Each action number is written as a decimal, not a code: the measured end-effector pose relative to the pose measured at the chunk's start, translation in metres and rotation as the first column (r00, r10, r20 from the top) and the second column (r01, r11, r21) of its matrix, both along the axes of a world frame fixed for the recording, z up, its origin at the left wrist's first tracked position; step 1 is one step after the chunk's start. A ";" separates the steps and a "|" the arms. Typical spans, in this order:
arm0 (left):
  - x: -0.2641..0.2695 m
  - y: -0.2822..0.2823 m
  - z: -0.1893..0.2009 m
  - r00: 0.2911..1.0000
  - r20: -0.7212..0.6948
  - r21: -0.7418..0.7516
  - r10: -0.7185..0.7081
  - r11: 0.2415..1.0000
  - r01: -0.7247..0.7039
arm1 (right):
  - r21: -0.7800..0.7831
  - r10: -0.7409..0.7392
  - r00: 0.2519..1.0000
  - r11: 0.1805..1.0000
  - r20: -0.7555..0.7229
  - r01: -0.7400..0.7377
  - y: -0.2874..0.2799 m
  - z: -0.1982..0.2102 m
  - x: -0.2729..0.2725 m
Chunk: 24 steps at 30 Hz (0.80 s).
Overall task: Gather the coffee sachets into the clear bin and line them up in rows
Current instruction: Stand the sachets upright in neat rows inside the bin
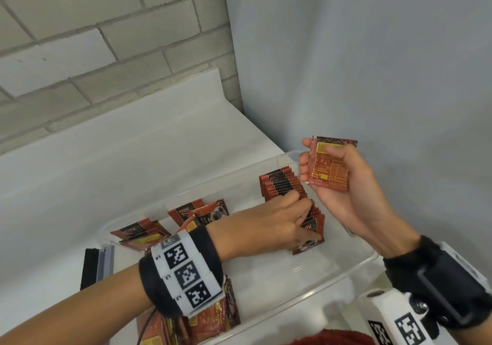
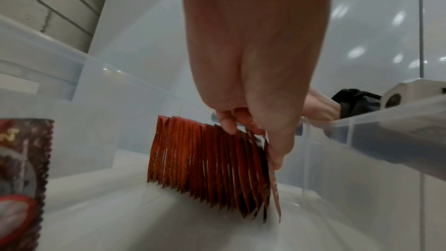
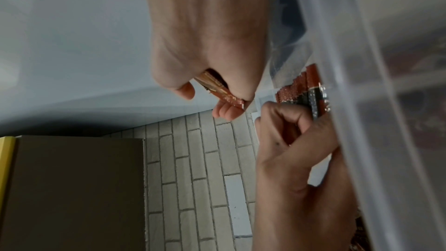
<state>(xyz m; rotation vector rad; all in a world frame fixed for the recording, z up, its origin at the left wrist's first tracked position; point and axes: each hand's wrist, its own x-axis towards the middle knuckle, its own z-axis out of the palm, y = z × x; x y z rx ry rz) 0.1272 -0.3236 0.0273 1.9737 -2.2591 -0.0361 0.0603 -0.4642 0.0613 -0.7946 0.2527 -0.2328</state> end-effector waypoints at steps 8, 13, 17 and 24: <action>-0.004 0.001 -0.001 0.999 -0.023 0.068 0.036 0.997 -0.034 | 0.006 0.047 0.999 0.999 0.011 -0.048 -0.002 -0.001 -0.002; -0.005 0.001 0.005 0.995 -0.091 0.101 0.035 0.995 -0.026 | -0.026 0.093 0.996 0.995 0.001 -0.093 -0.001 -0.005 -0.002; 0.000 0.005 0.010 0.974 -0.203 0.017 0.104 0.995 -0.103 | -0.081 0.046 0.999 0.996 -0.001 -0.046 0.000 -0.009 0.002; 0.019 0.021 0.027 0.811 -0.489 0.069 0.321 0.941 -0.331 | -0.193 0.042 0.999 0.981 0.028 -0.036 0.001 -0.010 0.001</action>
